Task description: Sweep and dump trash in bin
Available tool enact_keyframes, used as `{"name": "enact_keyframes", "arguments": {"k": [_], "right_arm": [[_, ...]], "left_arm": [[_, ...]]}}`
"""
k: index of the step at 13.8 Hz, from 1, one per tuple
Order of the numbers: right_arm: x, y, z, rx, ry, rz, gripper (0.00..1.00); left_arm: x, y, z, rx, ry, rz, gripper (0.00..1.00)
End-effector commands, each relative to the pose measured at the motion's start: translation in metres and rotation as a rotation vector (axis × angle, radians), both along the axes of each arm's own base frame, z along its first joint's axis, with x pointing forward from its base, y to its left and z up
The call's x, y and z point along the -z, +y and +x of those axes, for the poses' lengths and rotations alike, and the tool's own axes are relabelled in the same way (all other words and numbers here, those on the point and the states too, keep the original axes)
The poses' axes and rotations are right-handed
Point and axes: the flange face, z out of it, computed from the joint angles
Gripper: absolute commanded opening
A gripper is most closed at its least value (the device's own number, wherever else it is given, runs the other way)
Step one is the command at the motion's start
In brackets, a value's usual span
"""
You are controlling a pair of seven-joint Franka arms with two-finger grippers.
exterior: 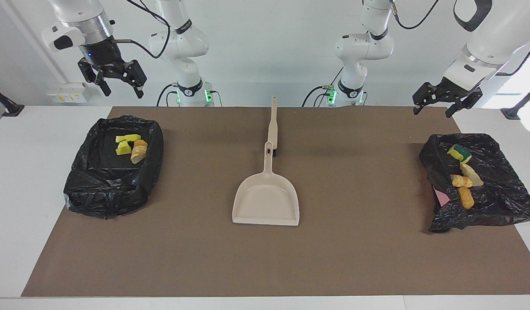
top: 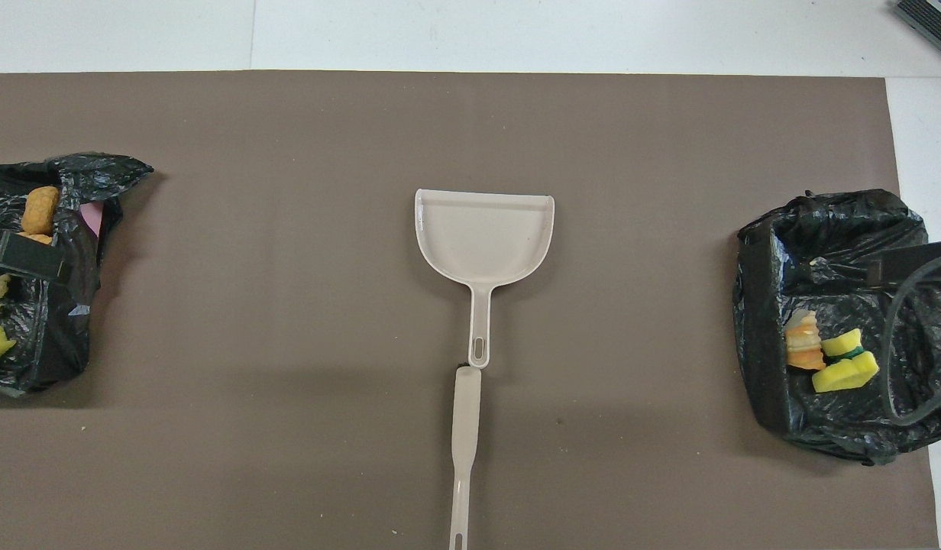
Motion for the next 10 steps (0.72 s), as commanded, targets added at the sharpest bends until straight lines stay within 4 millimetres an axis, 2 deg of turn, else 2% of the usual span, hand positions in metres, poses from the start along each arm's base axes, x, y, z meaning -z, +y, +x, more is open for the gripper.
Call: {"name": "enact_keyframes", "arguments": {"k": [1,3,10], "right_arm": [[0.000,-0.002,-0.008,0.006,0.004,-0.013,1.00],[0.000,-0.011,0.000,0.018,0.009,0.005,1.00],[0.003,-0.020,-0.004,0.039,0.014,0.008,1.00]], "left_arm": [[-0.017,-0.002,-0.001,0.019,-0.004,0.015,1.00],[-0.017,-0.002,-0.001,0.021,-0.007,0.014,1.00],[-0.017,-0.002,-0.002,0.021,-0.006,0.015,1.00]]}}
